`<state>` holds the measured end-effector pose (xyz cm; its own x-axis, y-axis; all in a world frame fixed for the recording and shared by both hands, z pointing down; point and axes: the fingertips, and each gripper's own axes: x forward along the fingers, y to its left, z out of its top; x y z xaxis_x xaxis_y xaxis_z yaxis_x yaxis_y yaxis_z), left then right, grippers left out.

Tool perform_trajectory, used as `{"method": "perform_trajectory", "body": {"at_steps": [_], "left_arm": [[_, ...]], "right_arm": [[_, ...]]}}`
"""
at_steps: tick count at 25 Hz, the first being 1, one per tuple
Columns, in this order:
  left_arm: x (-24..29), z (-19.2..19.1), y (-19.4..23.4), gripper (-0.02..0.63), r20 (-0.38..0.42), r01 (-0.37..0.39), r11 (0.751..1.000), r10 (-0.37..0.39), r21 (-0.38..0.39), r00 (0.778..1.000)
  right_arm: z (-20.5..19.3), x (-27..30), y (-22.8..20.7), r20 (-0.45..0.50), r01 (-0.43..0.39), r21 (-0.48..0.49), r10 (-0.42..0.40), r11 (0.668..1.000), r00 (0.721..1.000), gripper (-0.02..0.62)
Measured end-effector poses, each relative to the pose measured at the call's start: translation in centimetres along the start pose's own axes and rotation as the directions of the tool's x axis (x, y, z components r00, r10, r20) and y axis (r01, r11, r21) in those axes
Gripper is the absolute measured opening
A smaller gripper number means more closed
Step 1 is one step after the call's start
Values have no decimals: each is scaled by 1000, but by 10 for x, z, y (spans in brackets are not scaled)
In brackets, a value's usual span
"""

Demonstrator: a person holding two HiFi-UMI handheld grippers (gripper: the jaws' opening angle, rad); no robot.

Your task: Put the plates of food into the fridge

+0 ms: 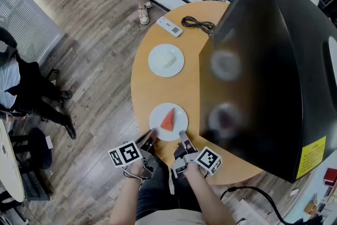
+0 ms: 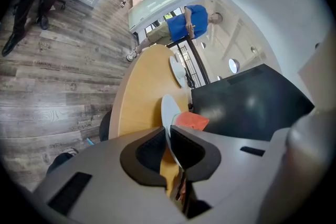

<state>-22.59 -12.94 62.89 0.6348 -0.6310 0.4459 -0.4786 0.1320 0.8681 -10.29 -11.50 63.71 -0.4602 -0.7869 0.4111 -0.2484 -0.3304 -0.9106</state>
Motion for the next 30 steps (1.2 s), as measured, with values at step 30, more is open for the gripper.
{"method": "perform_trajectory", "body": {"at_steps": [30], "left_arm": [[-87,-29,-57,35,39,63,991,-68,117,997]], "right_arm": [[-34,-79,61,1,-147,-63,147,987,989,21]]}}
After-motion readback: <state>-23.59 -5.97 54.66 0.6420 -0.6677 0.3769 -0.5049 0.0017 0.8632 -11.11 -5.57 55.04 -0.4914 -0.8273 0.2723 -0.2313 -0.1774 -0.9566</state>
